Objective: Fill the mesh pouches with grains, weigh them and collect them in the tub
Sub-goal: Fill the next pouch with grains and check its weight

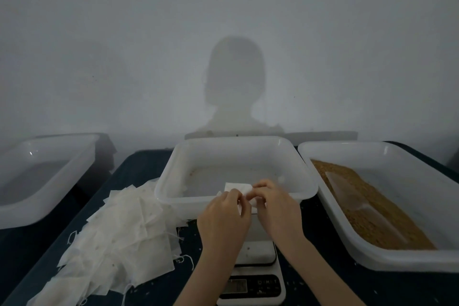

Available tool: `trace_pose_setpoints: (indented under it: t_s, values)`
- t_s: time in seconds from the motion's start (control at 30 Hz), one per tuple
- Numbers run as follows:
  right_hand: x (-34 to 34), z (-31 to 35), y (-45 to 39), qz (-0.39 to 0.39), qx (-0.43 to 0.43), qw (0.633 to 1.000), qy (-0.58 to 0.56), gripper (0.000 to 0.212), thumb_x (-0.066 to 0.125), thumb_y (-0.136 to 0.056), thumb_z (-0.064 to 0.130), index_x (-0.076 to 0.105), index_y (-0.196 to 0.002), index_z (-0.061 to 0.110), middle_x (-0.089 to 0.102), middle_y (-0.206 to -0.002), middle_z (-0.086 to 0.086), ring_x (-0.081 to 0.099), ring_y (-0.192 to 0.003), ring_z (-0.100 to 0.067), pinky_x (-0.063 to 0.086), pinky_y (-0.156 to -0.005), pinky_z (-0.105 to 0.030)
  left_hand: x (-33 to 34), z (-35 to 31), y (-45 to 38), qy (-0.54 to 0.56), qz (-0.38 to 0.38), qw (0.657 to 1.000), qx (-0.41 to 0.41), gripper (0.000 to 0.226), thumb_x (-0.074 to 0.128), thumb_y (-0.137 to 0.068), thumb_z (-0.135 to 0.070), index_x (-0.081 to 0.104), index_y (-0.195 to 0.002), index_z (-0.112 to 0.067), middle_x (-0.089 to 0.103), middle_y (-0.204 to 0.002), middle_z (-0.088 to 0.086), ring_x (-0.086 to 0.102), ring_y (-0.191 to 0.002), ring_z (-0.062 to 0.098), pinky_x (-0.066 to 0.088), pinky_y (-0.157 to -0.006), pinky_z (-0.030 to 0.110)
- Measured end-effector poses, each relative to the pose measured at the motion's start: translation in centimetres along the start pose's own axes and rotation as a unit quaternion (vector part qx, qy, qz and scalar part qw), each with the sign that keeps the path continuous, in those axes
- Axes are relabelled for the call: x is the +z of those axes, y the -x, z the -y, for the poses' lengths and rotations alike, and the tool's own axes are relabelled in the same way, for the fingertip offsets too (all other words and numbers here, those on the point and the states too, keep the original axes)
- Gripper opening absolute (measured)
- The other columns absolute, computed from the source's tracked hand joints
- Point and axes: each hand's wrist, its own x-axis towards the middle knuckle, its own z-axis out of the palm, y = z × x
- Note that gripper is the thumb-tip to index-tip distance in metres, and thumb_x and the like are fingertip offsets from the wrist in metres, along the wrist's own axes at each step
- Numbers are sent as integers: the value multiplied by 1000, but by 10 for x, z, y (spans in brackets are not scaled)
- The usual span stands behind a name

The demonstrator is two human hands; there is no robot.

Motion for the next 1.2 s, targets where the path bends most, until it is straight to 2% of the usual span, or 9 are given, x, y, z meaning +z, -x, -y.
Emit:
trace_pose_setpoints:
  t_s: [0.13, 0.33, 0.47, 0.6, 0.73, 0.87, 1.0, 1.1, 1.2]
  values:
    - [-5, -5, 1, 34, -8, 999, 26, 30, 47, -97, 18, 71, -106, 33, 58, -116, 20, 56, -101, -3, 35, -70, -9, 5, 0, 1, -16, -32, 999, 29, 23, 81, -68, -20, 59, -61, -20, 51, -47, -9, 37, -38, 5, 26, -35, 15]
    - [-8, -8, -1, 110, 43, 993, -7, 21, 50, -91, 17, 64, -76, 23, 63, -77, 7, 57, -73, -10, 34, -57, -14, 12, 0, 1, 60, -39, 990, 122, 17, 68, -82, -31, 58, -70, -23, 56, -63, -13, 43, -53, -1, 33, -47, 10]
    - [-19, -20, -4, 120, 71, 985, -105, 15, 60, -81, 27, 73, -89, 27, 57, -59, 25, 56, -62, 5, 37, -51, -8, 7, 24, -15, 128, 146, 970, 147, 56, 54, -77, -63, 45, -123, -31, 47, -127, -16, 40, -108, -5, 29, -90, 12]
    - [-26, -28, -9, 159, 53, 973, -159, 13, 65, -85, 20, 75, -92, 17, 69, -78, 14, 62, -78, -3, 52, -74, -24, 10, 40, -31, 69, 278, 943, 167, 101, 57, -60, -75, 16, -144, -38, 29, -147, -20, 26, -130, -2, 17, -102, 19]
    - [-37, -31, -10, 214, 27, 941, -261, 24, 70, -84, 11, 71, -95, 32, 70, -93, 13, 62, -89, 4, 49, -77, -11, 20, 39, -39, 68, 333, 926, 161, 78, 64, -68, -60, 30, -136, -40, 54, -125, -17, 52, -105, 4, 36, -87, 17]
    - [-44, -34, -11, 231, 35, 935, -265, 18, 61, -89, 10, 72, -101, 20, 69, -98, 8, 63, -90, 1, 50, -78, -13, 24, 34, -37, 108, 348, 922, 135, 39, 66, -75, -47, 52, -111, -39, 58, -91, -20, 56, -81, -1, 39, -62, 10]
    - [-48, -41, -10, 222, 45, 950, -217, 28, 49, -98, 19, 67, -77, 20, 55, -72, 18, 54, -68, 5, 41, -64, -8, 27, 28, -33, 162, 357, 914, 103, 18, 61, -75, -39, 58, -92, -40, 62, -76, -18, 60, -72, 0, 47, -61, 19]
    - [-56, -48, -11, 210, 34, 956, -204, 22, 52, -97, 22, 73, -100, 17, 59, -92, 25, 56, -84, 15, 38, -72, 0, 30, 23, -35, 188, 354, 911, 96, 12, 62, -78, -43, 61, -89, -39, 63, -75, -16, 59, -71, -3, 46, -58, 18]
    - [-80, -62, -12, 189, 35, 959, -210, 21, 58, -93, 28, 72, -85, 41, 64, -102, 26, 57, -95, 13, 41, -81, -4, 33, 15, -39, 176, 350, 915, 100, 13, 62, -81, -50, 57, -93, -50, 61, -76, -24, 56, -70, -9, 40, -56, 10]
